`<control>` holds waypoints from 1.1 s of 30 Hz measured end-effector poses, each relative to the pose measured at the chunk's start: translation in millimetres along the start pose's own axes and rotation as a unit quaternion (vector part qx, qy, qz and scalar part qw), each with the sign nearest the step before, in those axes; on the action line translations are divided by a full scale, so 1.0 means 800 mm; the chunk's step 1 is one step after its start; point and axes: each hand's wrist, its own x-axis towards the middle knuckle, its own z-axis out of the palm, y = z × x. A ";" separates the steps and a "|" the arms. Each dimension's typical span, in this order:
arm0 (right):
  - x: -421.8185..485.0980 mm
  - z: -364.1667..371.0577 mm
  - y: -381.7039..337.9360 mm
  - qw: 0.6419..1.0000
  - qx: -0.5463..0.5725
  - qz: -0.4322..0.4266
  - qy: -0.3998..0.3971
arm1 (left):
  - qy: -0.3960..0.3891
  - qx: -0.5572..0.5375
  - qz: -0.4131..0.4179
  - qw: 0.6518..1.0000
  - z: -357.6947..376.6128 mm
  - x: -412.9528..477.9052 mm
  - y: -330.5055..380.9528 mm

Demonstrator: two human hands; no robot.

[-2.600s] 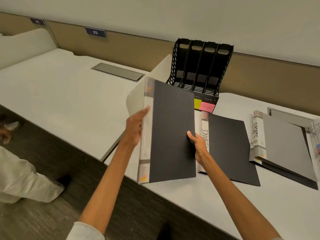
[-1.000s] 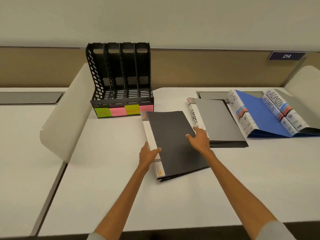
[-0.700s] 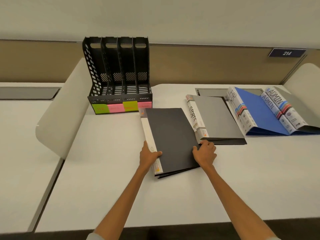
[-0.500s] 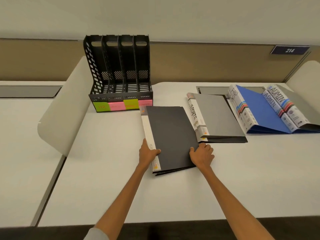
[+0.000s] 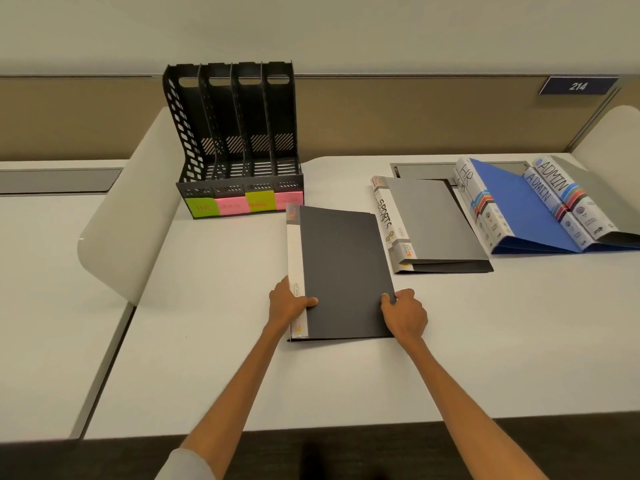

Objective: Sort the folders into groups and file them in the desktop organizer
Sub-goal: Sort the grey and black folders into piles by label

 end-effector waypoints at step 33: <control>-0.007 -0.038 -0.017 0.995 0.055 -0.079 0.040 | 0.138 0.080 0.145 0.976 0.016 -0.025 0.046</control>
